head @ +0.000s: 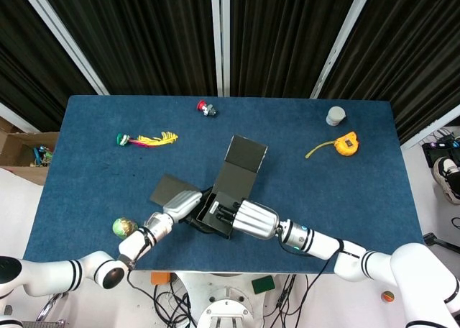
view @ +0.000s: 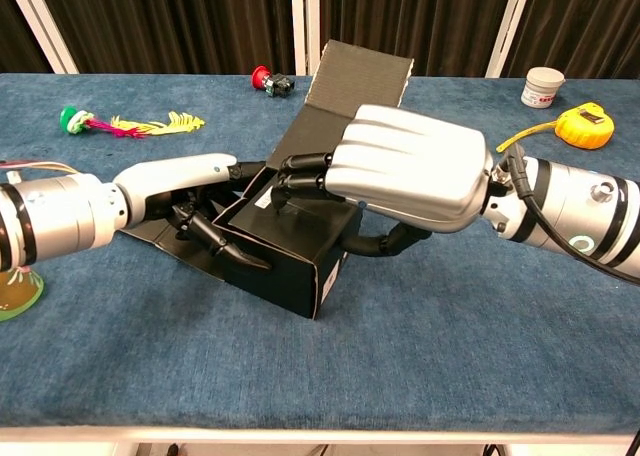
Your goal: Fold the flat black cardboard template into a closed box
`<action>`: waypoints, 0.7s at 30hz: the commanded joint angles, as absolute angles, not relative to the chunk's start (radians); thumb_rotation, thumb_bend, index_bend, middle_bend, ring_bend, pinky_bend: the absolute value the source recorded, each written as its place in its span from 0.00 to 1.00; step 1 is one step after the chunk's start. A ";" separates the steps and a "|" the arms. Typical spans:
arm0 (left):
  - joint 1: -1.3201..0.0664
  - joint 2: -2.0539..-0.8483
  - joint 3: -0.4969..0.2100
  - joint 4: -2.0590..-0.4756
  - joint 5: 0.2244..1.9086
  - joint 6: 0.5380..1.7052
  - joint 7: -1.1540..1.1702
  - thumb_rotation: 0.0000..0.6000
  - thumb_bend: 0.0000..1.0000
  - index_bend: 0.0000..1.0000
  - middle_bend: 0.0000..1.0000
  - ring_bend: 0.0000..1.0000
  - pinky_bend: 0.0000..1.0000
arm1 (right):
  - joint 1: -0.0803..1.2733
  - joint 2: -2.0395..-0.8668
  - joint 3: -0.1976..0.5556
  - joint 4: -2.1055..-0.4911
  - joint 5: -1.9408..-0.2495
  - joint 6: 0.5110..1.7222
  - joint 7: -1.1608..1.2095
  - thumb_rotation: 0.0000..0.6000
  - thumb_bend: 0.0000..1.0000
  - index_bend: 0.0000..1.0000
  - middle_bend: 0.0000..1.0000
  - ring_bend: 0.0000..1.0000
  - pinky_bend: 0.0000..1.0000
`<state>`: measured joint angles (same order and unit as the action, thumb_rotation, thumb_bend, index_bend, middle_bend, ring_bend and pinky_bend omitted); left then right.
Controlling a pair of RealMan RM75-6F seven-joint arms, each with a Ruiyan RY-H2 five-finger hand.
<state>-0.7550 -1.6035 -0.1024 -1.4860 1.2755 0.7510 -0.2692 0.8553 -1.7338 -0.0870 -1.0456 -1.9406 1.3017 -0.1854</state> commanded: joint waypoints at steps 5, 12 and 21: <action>-0.752 -1.611 -0.107 -1.491 1.276 0.765 -0.259 0.80 0.00 0.08 0.18 0.48 0.88 | 0.859 -1.737 -0.085 -1.049 -1.939 1.284 -0.190 1.00 0.33 0.34 0.34 0.70 1.00; -0.750 -1.607 -0.102 -1.490 1.283 0.768 -0.244 0.78 0.00 0.05 0.15 0.48 0.88 | 0.851 -1.733 -0.088 -1.057 -1.942 1.293 -0.189 1.00 0.33 0.34 0.35 0.70 1.00; -0.756 -1.610 -0.109 -1.487 1.273 0.750 -0.255 0.77 0.00 0.03 0.13 0.48 0.88 | 0.842 -1.728 -0.092 -1.064 -1.947 1.296 -0.194 1.00 0.33 0.34 0.35 0.70 1.00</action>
<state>-0.7558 -1.6101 -0.1087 -1.4867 1.2728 0.7505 -0.2550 0.8417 -1.7276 -0.0925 -1.0638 -1.9465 1.2964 -0.1945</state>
